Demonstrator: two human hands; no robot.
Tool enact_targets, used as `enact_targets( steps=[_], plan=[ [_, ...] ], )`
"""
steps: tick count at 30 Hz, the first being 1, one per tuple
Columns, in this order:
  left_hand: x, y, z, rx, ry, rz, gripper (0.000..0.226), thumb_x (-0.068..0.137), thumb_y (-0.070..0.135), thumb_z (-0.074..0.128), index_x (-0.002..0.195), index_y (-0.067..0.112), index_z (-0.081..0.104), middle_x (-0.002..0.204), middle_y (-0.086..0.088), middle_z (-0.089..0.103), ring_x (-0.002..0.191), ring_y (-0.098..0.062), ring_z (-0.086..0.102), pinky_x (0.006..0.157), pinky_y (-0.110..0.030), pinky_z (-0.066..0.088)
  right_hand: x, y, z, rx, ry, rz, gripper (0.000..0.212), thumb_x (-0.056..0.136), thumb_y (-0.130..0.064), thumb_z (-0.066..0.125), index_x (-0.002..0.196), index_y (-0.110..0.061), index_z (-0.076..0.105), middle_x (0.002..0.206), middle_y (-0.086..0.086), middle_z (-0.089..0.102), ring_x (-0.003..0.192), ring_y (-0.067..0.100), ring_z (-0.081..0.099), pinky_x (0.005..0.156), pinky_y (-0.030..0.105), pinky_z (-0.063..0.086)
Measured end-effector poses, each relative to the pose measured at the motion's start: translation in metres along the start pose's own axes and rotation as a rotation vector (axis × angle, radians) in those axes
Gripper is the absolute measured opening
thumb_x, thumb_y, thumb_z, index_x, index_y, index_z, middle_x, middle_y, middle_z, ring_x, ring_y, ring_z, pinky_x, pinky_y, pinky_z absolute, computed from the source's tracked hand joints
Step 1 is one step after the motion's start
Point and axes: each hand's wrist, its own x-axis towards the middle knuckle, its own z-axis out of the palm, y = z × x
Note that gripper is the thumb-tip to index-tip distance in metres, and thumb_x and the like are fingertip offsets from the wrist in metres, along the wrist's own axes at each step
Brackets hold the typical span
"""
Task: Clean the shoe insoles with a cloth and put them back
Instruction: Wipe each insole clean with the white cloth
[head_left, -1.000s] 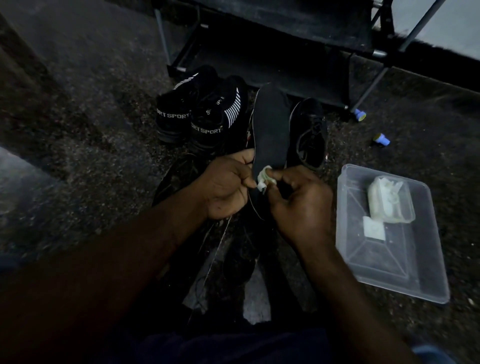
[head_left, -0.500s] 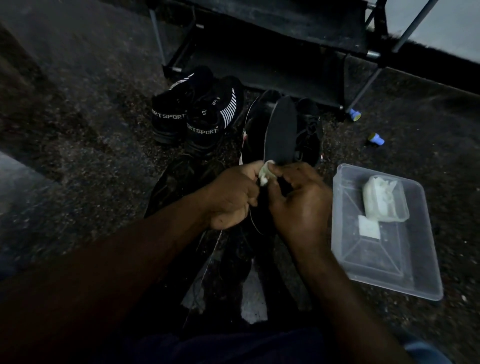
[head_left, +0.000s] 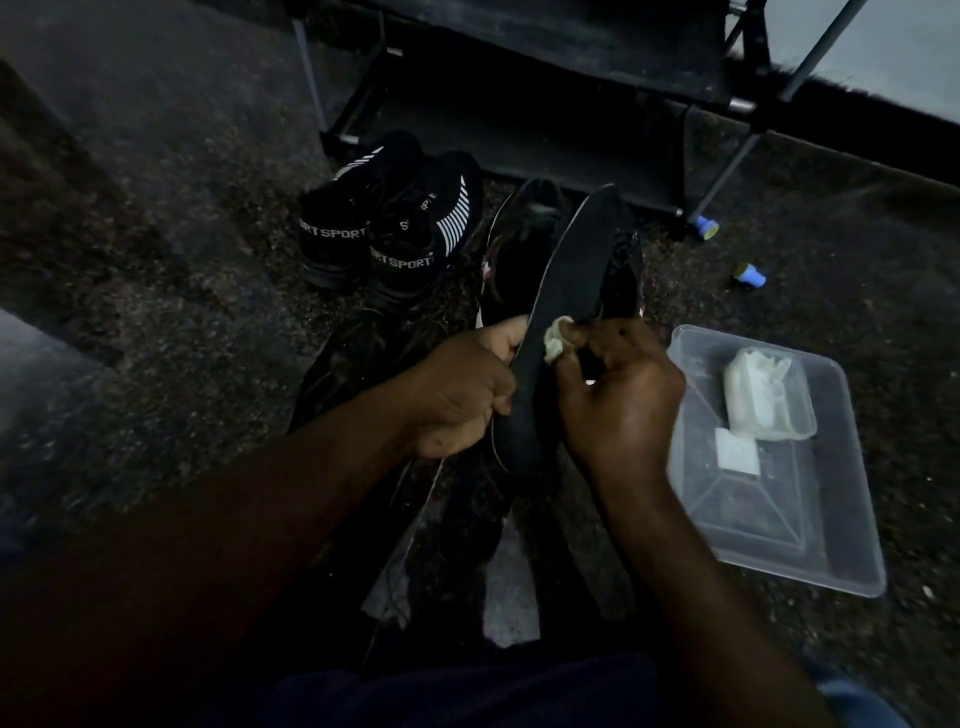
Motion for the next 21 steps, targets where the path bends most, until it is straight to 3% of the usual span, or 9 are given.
enact_targets(
  steps=[2, 4, 7, 9, 11, 13, 14, 16, 21],
  plan=[
    [0.000, 0.003, -0.004, -0.014, 0.022, 0.011, 0.092, 0.060, -0.018, 0.038, 0.148, 0.006, 0.049, 0.119, -0.005, 0.073, 0.094, -0.007, 0.067, 0.066, -0.017, 0.049, -0.008, -0.013, 0.005, 0.027, -0.039, -0.057, 0.012, 0.089, -0.015, 0.074, 0.098, -0.013, 0.081, 0.094, 0.003, 0.070, 0.081, 0.016, 0.067, 0.073, 0.028, 0.053],
    [-0.001, 0.006, -0.005, -0.051, 0.040, 0.015, 0.094, 0.052, -0.011, 0.040, 0.145, 0.001, 0.049, 0.114, -0.009, 0.069, 0.095, -0.012, 0.067, 0.066, -0.019, 0.049, -0.011, -0.019, 0.008, 0.038, -0.074, -0.112, 0.012, 0.090, -0.015, 0.074, 0.099, -0.012, 0.082, 0.095, 0.003, 0.069, 0.081, 0.014, 0.066, 0.072, 0.024, 0.052],
    [-0.001, 0.008, -0.002, -0.078, 0.060, 0.006, 0.094, 0.050, -0.011, 0.039, 0.142, 0.002, 0.054, 0.113, -0.013, 0.068, 0.093, -0.017, 0.066, 0.067, -0.025, 0.043, -0.002, -0.009, 0.003, 0.032, -0.041, -0.068, 0.013, 0.090, -0.016, 0.075, 0.101, -0.014, 0.082, 0.095, 0.002, 0.069, 0.082, 0.014, 0.067, 0.074, 0.024, 0.053],
    [0.001, 0.007, -0.001, -0.093, 0.052, 0.009, 0.095, 0.049, -0.011, 0.040, 0.142, 0.004, 0.055, 0.121, -0.024, 0.062, 0.103, -0.033, 0.055, 0.074, -0.036, 0.035, 0.004, 0.000, -0.003, 0.023, 0.006, -0.008, 0.012, 0.089, -0.015, 0.075, 0.099, -0.014, 0.082, 0.093, 0.003, 0.070, 0.081, 0.018, 0.067, 0.075, 0.031, 0.054],
    [0.002, 0.006, -0.001, -0.090, 0.059, 0.022, 0.096, 0.049, -0.011, 0.040, 0.142, 0.004, 0.056, 0.128, -0.031, 0.060, 0.112, -0.036, 0.048, 0.081, -0.043, 0.031, 0.003, 0.000, -0.004, 0.005, 0.004, -0.001, 0.012, 0.089, -0.015, 0.075, 0.098, -0.014, 0.082, 0.094, 0.004, 0.070, 0.081, 0.018, 0.067, 0.075, 0.033, 0.054],
    [0.003, 0.007, -0.005, -0.104, 0.089, 0.038, 0.094, 0.048, -0.010, 0.040, 0.140, 0.001, 0.056, 0.125, -0.029, 0.064, 0.109, -0.035, 0.057, 0.084, -0.038, 0.039, -0.004, -0.008, 0.000, 0.013, -0.038, -0.039, 0.012, 0.089, -0.014, 0.076, 0.100, -0.014, 0.082, 0.094, 0.002, 0.068, 0.080, 0.015, 0.065, 0.074, 0.024, 0.051],
    [0.002, 0.009, -0.007, -0.126, 0.106, 0.041, 0.092, 0.048, -0.010, 0.039, 0.138, 0.000, 0.057, 0.117, -0.024, 0.069, 0.102, -0.030, 0.064, 0.078, -0.032, 0.047, -0.008, -0.014, 0.003, 0.027, -0.063, -0.068, 0.013, 0.089, -0.013, 0.076, 0.101, -0.015, 0.082, 0.093, 0.002, 0.067, 0.079, 0.013, 0.065, 0.073, 0.022, 0.051],
    [0.001, 0.014, -0.011, -0.178, 0.131, 0.047, 0.089, 0.047, -0.011, 0.040, 0.133, -0.002, 0.059, 0.106, -0.016, 0.070, 0.087, -0.021, 0.067, 0.063, -0.023, 0.052, -0.013, -0.021, 0.009, 0.057, -0.112, -0.135, 0.013, 0.088, -0.012, 0.077, 0.101, -0.015, 0.081, 0.093, 0.002, 0.067, 0.079, 0.013, 0.065, 0.070, 0.025, 0.053],
    [0.002, 0.017, -0.007, -0.222, 0.161, 0.050, 0.079, 0.067, -0.027, 0.018, 0.136, -0.008, 0.052, 0.098, -0.017, 0.069, 0.081, -0.022, 0.068, 0.059, -0.022, 0.053, -0.006, -0.005, 0.007, 0.049, -0.088, -0.068, 0.016, 0.090, -0.016, 0.074, 0.104, -0.015, 0.082, 0.095, 0.000, 0.067, 0.081, 0.015, 0.066, 0.072, 0.035, 0.056]
  ],
)
